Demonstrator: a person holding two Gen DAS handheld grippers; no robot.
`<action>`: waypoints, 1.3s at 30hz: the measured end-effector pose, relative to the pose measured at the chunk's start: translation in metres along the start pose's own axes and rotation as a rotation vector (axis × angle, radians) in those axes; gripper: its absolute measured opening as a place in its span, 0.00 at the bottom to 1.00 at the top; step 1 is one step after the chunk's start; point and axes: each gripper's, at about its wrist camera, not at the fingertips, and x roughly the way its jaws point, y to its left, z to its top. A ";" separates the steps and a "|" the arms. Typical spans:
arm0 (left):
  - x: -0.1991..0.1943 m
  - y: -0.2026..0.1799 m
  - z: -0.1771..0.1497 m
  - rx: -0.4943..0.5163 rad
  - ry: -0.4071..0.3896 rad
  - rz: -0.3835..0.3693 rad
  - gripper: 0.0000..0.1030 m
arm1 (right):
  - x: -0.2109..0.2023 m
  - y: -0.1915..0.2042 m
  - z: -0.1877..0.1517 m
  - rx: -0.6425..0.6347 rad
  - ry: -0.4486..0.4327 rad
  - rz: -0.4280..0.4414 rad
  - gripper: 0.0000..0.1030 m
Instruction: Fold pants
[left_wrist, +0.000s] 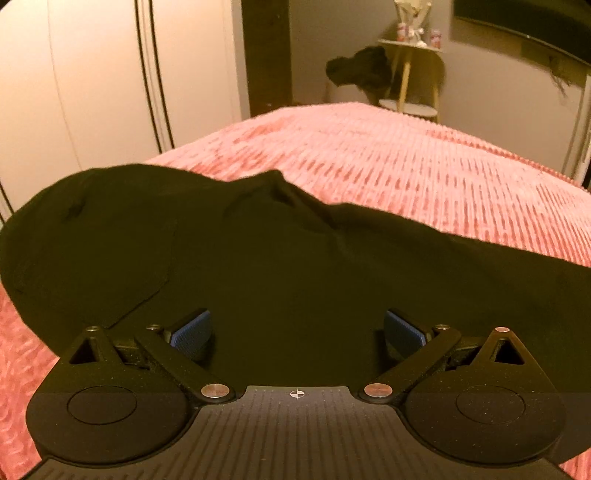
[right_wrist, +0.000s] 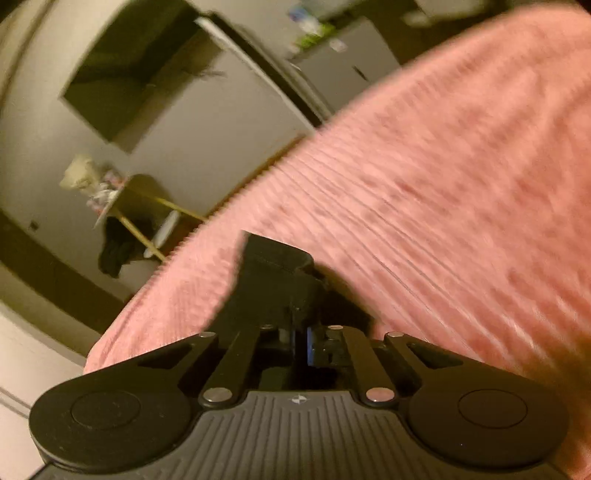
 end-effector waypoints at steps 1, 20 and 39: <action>-0.002 0.001 0.001 -0.007 -0.014 -0.003 0.99 | -0.008 0.007 0.003 -0.004 -0.031 0.053 0.05; 0.005 -0.001 0.001 -0.021 -0.022 -0.060 0.99 | 0.001 -0.053 -0.031 0.192 -0.019 0.029 0.44; 0.011 0.008 0.000 -0.097 0.047 -0.090 0.99 | 0.017 -0.067 -0.019 0.377 -0.058 0.277 0.45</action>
